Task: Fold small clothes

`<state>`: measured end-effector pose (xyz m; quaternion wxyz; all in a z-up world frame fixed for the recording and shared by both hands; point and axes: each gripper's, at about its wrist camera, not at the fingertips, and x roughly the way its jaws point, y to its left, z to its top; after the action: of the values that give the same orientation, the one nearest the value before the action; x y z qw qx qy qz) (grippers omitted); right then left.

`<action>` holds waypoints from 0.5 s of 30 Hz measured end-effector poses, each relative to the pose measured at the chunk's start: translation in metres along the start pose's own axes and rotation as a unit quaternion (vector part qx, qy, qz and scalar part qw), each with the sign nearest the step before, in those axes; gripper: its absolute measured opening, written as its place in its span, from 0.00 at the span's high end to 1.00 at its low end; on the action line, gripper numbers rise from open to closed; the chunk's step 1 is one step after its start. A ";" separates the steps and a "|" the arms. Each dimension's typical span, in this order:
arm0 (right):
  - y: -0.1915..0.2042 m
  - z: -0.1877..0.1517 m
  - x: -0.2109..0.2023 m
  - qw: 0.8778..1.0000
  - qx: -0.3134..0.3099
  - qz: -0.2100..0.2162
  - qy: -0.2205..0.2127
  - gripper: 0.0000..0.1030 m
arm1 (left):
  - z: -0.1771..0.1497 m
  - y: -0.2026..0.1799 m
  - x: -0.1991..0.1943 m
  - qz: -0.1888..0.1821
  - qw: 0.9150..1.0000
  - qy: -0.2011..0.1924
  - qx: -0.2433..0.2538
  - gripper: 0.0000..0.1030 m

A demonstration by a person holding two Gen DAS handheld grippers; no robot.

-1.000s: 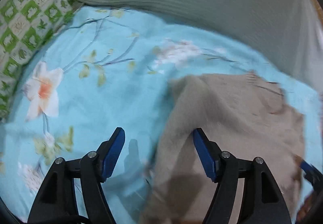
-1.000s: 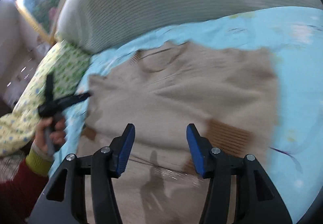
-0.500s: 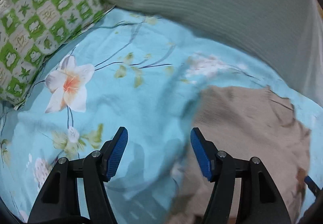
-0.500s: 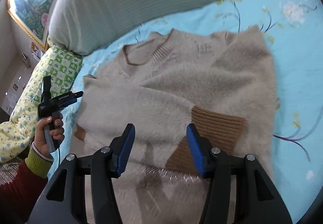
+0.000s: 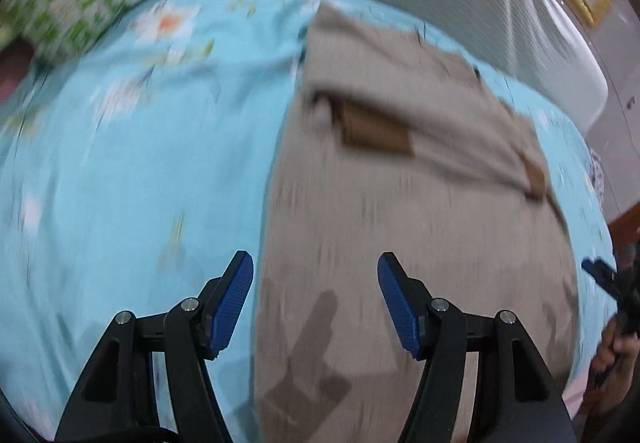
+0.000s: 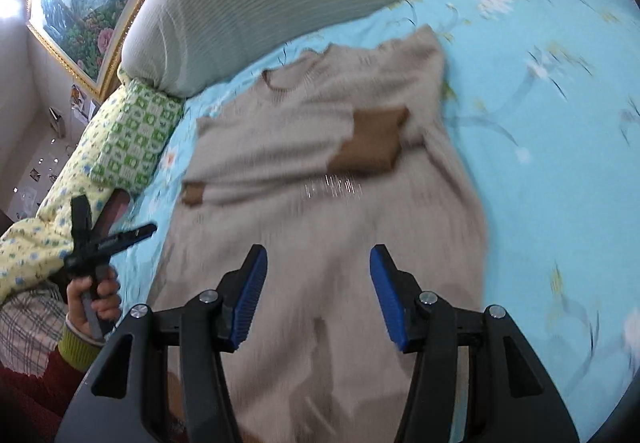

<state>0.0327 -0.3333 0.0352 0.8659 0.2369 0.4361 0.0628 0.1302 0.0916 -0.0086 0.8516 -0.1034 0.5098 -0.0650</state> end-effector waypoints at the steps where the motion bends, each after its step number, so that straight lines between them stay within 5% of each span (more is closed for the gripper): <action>1: -0.001 -0.010 -0.004 1.000 0.004 -0.003 0.001 0.47 | -0.019 0.002 -0.009 -0.002 1.000 0.003 -0.007 0.37; 7: -0.013 -0.075 -0.040 0.999 0.035 -0.027 0.000 0.47 | -0.110 0.027 -0.037 -0.013 0.998 0.019 -0.051 0.37; 15: -0.026 -0.136 -0.063 0.997 0.072 -0.036 0.003 0.47 | -0.151 0.016 -0.044 -0.012 1.000 0.014 -0.007 0.35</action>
<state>-0.1146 -0.3277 -0.0005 0.8469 0.2826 0.4505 0.0003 -0.0237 0.1000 -0.0446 0.8428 -0.1149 0.5207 -0.0727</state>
